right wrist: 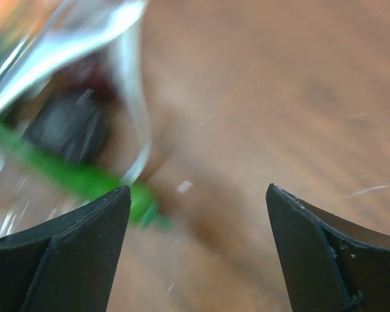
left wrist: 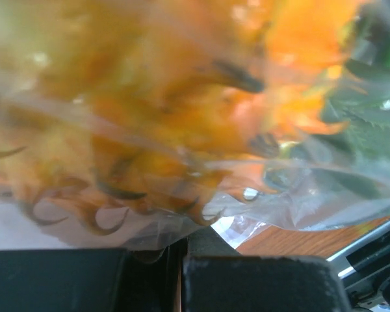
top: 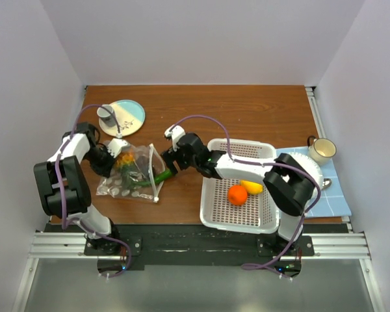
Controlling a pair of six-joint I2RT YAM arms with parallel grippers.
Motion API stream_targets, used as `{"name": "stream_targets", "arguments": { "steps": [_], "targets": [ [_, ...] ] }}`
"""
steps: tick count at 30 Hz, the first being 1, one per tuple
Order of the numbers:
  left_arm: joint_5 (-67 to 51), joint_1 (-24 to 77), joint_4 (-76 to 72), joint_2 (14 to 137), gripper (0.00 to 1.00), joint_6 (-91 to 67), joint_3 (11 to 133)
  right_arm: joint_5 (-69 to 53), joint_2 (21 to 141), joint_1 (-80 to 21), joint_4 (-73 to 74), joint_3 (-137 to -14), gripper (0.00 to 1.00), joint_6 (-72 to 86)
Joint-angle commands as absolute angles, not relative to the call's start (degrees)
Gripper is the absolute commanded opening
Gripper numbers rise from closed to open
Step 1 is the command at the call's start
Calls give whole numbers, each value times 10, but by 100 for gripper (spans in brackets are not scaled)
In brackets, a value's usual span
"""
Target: Open the zip-top bag and remove the fake food
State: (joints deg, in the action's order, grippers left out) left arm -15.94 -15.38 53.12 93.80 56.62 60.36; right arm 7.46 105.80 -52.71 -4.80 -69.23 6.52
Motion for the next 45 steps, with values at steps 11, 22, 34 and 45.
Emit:
{"name": "stream_targets", "arguments": {
  "steps": [11,22,34,45],
  "targets": [
    [-191,-120,513,980,0,527,693,-60,1063,-564,-92,-707,81,23],
    [-186,-107,501,978,0,519,670,-15,1090,-609,-95,-697,69,10],
    [-182,-106,495,983,0,518,662,37,1123,-609,-110,-703,66,-30],
    [-178,-106,481,978,0,514,649,40,1081,-609,-91,-650,64,-26]
  ]
}}
